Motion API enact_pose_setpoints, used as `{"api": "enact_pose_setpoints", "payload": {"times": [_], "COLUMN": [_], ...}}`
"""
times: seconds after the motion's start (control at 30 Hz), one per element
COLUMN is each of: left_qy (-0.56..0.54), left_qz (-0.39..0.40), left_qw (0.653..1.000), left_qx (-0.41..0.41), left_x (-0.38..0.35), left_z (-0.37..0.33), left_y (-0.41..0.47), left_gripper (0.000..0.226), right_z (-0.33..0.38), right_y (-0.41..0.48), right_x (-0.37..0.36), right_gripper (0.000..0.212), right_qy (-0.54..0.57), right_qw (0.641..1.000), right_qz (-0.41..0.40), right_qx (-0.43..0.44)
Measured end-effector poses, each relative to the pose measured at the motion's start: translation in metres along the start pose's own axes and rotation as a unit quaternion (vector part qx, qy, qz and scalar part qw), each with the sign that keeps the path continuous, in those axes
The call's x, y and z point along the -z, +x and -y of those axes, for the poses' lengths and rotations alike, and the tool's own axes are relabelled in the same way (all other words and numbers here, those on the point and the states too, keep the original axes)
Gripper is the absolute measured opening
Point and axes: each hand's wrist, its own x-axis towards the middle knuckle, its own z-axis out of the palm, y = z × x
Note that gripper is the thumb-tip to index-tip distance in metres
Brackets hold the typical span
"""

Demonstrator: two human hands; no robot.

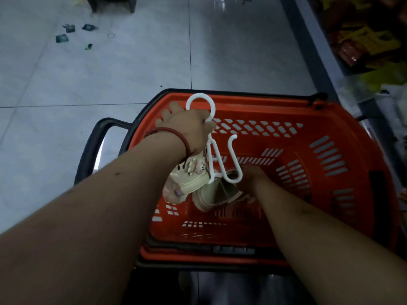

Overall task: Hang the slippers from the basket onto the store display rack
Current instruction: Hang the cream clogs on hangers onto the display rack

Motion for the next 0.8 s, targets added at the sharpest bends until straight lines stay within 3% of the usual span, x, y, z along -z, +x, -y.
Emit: {"api": "enact_pose_setpoints", "payload": {"times": [0.13,0.23,0.37,0.47,0.53,0.63,0.8], "left_qy": [0.051,0.095,0.105,0.090,0.090,0.099,0.072], "left_qz": [0.011,0.013,0.022,0.024,0.019,0.015,0.000], "left_qw": [0.997,0.991,0.988,0.989,0.989,0.989,0.994], "left_qx": [-0.056,-0.089,-0.111,-0.119,-0.118,-0.106,-0.077], "left_x": [-0.001,-0.004,0.000,0.007,0.010,0.010,0.013], "left_z": [-0.010,-0.023,-0.036,-0.050,-0.057,-0.062,-0.054], "left_y": [-0.026,-0.048,-0.068,-0.083,-0.089,-0.093,-0.094], "left_gripper": [0.034,0.038,0.039,0.032,0.027,0.038,0.042], "right_z": [-0.019,-0.021,-0.010,-0.004,-0.002,-0.004,-0.010], "right_y": [-0.028,-0.068,-0.124,-0.162,-0.181,-0.197,-0.204], "right_x": [0.039,0.074,0.111,0.121,0.120,0.115,0.111], "right_gripper": [0.038,0.017,0.021,0.019,0.029,0.036,0.030], "right_qy": [-0.022,-0.022,-0.063,-0.111,-0.155,-0.199,-0.145], "right_qw": [0.995,0.984,0.956,0.934,0.918,0.900,0.908], "right_qz": [-0.101,-0.175,-0.261,-0.293,-0.302,-0.305,-0.311], "right_qx": [-0.008,0.036,0.121,0.172,0.205,0.240,0.241]}}
